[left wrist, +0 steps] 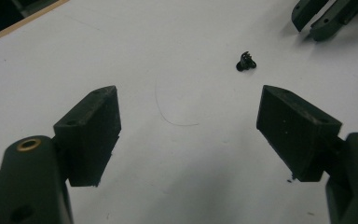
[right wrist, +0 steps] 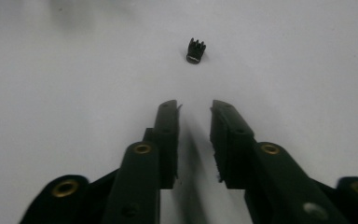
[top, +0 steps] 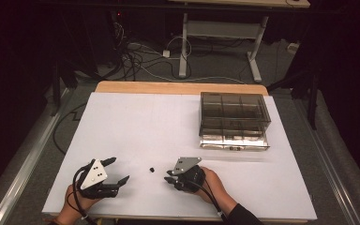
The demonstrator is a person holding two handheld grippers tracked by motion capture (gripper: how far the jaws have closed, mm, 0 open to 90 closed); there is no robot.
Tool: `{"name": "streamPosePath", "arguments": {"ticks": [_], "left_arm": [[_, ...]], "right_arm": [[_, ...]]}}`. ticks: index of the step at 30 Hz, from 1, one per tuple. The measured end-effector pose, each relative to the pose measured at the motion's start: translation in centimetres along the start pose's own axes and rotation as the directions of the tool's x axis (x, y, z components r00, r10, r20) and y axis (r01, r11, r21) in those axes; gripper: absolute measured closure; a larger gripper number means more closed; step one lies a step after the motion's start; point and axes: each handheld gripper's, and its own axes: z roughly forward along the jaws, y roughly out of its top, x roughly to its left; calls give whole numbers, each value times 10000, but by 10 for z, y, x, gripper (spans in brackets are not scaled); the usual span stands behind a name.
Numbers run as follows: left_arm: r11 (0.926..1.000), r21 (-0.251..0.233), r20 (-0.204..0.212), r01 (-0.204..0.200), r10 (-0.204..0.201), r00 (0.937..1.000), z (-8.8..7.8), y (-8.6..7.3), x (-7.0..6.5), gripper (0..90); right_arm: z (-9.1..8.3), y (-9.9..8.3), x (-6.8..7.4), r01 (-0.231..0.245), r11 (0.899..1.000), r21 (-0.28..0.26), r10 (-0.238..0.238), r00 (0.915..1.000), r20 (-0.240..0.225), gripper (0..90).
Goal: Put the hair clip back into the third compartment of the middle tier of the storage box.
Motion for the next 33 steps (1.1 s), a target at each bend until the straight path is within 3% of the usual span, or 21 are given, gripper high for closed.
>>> {"name": "streamPosePath", "arguments": {"ticks": [3,4,8,10,16,18,22,27,33], "left_arm": [[10000,-82,-75,29,-30,10000,-1,2,1,207],[9999,-106,-78,33,-34,10000,-1,2,2,206],[9999,-111,-21,64,-64,10000,-2,2,2,207],[9999,-63,14,90,-90,10000,-1,1,2,207],[9998,-151,36,146,-146,9999,-2,2,2,207],[9998,-143,45,135,-135,9999,-2,2,2,206],[9999,-96,57,131,-130,9999,-2,2,2,207],[9999,-55,50,141,-141,9999,-1,1,1,207],[10000,-6,29,96,-96,9999,1,1,0,207]], "right_arm": [[2,4,-1,-128,9996,-245,129,9999,32,692],[7,11,1,-321,9988,-381,321,9995,-4,638],[23,22,6,-15,9999,-108,16,9999,109,598],[30,28,6,-98,9999,55,96,9994,324,593],[45,40,-2,-605,9978,261,594,9974,411,592],[50,45,-6,-832,9962,264,819,9955,470,675],[50,45,-7,-790,9965,263,780,9962,383,798],[44,40,-4,-585,9980,247,576,9977,370,803],[23,28,0,-297,9995,112,291,9980,553,803]]}}
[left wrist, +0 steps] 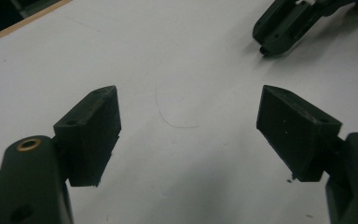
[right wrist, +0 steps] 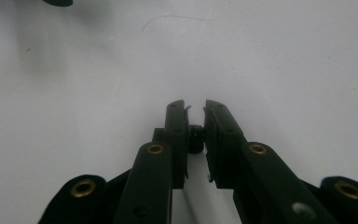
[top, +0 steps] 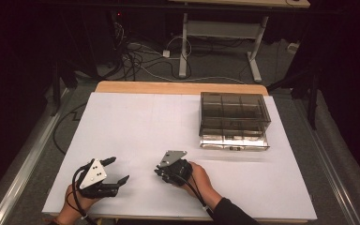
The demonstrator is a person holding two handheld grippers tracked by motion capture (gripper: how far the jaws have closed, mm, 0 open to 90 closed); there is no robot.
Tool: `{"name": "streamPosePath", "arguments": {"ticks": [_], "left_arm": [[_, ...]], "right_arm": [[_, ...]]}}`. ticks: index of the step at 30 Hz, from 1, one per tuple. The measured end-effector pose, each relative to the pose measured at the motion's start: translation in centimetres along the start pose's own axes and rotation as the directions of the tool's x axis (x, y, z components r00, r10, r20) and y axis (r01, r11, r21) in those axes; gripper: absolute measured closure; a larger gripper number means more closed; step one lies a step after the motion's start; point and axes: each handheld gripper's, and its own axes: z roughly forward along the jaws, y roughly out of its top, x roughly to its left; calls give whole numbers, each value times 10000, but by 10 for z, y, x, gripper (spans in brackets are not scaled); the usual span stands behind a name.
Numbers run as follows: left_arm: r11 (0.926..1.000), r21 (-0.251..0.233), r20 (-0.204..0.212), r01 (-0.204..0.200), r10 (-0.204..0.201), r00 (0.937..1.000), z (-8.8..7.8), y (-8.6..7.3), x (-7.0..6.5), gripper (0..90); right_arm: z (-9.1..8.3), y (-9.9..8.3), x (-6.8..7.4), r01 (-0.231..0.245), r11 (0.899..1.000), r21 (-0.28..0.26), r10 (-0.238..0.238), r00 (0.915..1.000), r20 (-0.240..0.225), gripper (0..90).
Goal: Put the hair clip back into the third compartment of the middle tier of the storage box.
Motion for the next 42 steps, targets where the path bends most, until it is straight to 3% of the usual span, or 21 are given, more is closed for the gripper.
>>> {"name": "streamPosePath", "arguments": {"ticks": [17,28,42], "left_arm": [[9999,-12,-28,-110,110,9999,1,0,-2,207],[9998,-46,25,-193,193,9998,0,0,-3,207],[9999,-29,-9,-170,170,9999,0,0,-4,207]], "right_arm": [[-48,-24,2,125,9965,-825,-93,9992,384,804],[-90,-42,-11,-75,9929,-1183,193,9949,989,804],[-138,-68,-30,-366,9882,-1484,631,9821,1777,804]]}}
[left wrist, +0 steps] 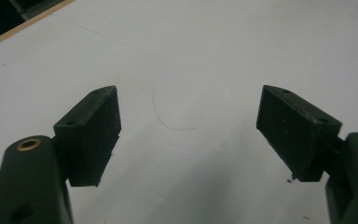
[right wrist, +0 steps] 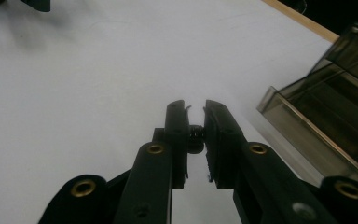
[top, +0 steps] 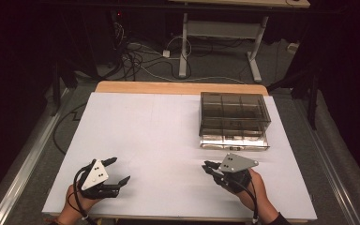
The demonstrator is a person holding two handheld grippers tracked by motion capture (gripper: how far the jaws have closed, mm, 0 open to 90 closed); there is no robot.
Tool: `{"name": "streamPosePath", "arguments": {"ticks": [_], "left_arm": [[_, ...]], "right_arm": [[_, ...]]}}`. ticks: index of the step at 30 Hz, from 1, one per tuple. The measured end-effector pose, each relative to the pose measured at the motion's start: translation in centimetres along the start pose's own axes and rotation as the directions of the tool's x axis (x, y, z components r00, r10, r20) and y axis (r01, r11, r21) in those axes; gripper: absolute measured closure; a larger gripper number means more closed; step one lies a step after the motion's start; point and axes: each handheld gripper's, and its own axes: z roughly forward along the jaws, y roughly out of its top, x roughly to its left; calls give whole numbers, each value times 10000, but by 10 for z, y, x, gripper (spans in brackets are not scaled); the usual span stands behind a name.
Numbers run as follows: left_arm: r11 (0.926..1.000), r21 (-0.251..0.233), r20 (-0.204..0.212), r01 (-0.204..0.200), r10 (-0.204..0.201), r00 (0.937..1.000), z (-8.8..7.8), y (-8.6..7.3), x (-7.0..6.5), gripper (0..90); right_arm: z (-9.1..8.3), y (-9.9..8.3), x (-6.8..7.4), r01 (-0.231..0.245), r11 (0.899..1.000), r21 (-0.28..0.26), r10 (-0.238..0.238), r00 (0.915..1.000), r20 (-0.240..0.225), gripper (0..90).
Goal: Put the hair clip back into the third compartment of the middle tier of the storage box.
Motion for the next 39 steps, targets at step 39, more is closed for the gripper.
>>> {"name": "streamPosePath", "arguments": {"ticks": [39], "left_arm": [[10000,28,-18,7,-7,10000,1,-1,2,207]], "right_arm": [[-67,-41,-88,-1534,9866,-548,1629,9363,3110,804]]}}
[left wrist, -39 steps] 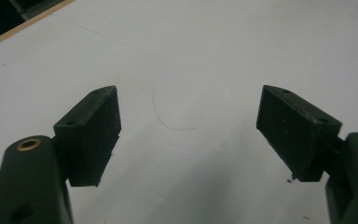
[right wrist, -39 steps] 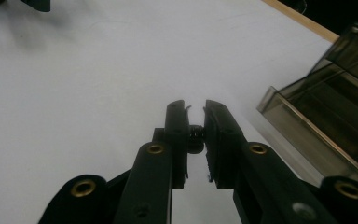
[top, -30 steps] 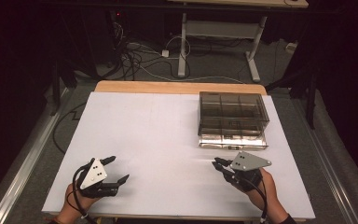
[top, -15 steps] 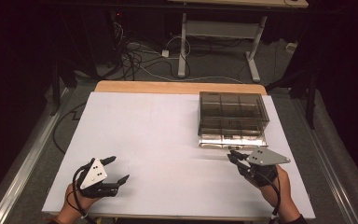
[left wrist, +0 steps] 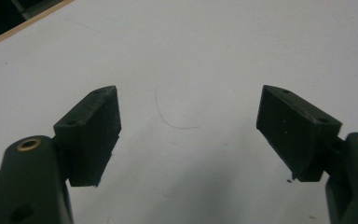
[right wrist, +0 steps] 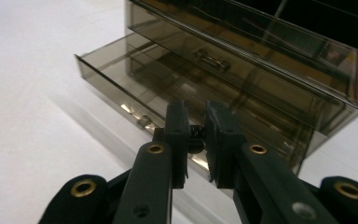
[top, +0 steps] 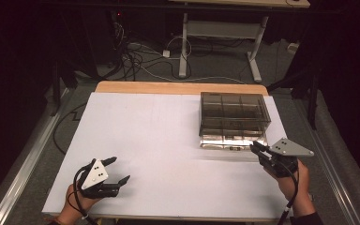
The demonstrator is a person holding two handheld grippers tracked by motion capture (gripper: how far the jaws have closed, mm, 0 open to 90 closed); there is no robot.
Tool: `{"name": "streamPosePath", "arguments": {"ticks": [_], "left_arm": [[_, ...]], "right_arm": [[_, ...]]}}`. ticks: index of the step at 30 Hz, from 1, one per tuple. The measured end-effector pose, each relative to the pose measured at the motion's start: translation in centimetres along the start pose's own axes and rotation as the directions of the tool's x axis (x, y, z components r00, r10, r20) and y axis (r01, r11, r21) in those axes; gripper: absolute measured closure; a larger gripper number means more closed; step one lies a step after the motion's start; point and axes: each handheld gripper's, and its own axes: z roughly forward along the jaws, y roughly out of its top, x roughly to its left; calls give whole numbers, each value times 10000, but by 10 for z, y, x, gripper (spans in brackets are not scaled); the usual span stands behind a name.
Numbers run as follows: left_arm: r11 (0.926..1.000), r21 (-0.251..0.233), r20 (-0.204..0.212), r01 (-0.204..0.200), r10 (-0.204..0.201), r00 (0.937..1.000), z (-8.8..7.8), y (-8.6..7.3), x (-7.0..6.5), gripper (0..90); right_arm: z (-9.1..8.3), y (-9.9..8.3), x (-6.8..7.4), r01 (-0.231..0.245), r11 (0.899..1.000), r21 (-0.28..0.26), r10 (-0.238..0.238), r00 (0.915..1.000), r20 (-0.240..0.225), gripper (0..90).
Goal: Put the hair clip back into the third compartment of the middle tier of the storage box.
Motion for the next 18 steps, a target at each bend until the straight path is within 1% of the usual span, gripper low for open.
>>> {"name": "streamPosePath", "arguments": {"ticks": [1,2,6,10,12,14,18], "left_arm": [[10000,0,0,0,0,10000,0,0,0,207],[10000,0,-6,-2,2,10000,0,0,0,207],[10000,40,-6,-40,41,10000,1,0,0,207],[10000,56,-10,-22,22,10000,1,-1,0,207],[10000,60,3,-10,10,10000,1,-1,0,207],[10000,72,-10,-16,16,10000,1,-1,0,207],[10000,84,1,-28,28,10000,2,-1,-1,207]], "right_arm": [[0,0,0,0,10000,0,0,10000,0,804],[0,-1,-4,-190,9998,-3,190,9998,42,804],[2,-1,-9,-297,9996,-9,297,9994,193,804],[9,-1,-14,-430,9991,-2,430,9987,258,804],[13,-1,-17,-573,9984,15,572,9978,337,804],[15,-1,-18,-614,9981,17,613,9976,315,804],[22,0,-17,-575,9982,178,566,9974,436,804]]}}
